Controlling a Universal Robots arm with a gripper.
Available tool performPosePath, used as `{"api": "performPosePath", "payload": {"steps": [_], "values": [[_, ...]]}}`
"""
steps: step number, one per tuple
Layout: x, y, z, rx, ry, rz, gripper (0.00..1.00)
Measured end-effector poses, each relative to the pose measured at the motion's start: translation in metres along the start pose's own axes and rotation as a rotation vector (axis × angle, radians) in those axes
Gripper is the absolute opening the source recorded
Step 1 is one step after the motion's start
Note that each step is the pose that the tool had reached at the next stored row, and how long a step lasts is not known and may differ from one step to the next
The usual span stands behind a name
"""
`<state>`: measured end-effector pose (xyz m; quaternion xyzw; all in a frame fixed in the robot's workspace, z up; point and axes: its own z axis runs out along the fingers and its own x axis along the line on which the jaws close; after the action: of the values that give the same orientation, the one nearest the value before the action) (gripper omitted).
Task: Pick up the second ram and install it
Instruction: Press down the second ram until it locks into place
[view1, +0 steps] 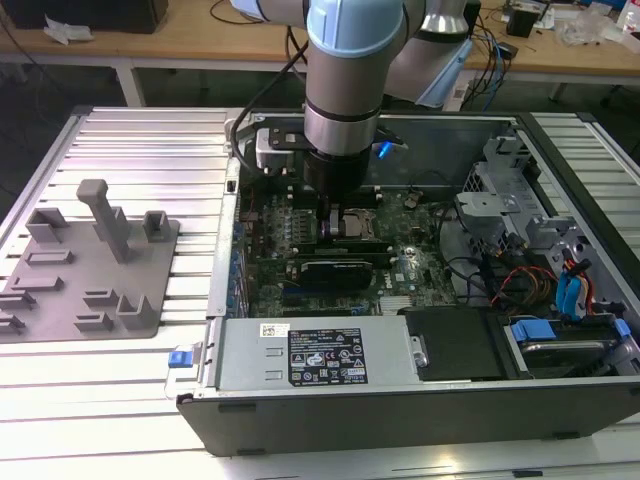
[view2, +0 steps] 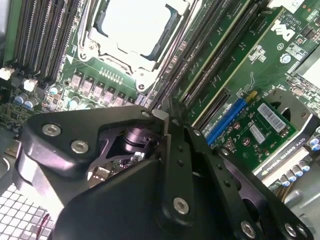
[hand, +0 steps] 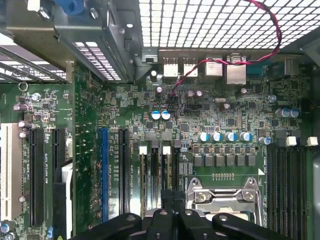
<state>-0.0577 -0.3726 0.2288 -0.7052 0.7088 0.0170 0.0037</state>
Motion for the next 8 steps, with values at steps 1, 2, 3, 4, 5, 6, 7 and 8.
{"api": "performPosePath", "payload": {"steps": [1,2,3,4,5,6,7,8], "values": [[-0.0003,-0.0001,-0.0035,0.0010,-0.0013,0.000,0.08],[-0.0004,0.0002,-0.0129,-0.0001,0.0001,0.000,0.08],[-0.0005,0.0004,-0.0186,-0.0001,0.0004,0.000,0.08],[-0.0007,0.0005,-0.0245,-0.0001,0.0003,0.000,0.08],[-0.0007,0.0004,-0.0246,0.0000,0.0000,0.000,0.08],[-0.0007,0.0005,-0.0249,-0.0001,0.0003,0.000,0.08],[-0.0007,-0.0006,-0.0251,-0.0003,0.0005,0.000,0.08],[-0.0007,-0.0069,-0.0252,-0.0002,0.0004,0.000,0.08]]}}
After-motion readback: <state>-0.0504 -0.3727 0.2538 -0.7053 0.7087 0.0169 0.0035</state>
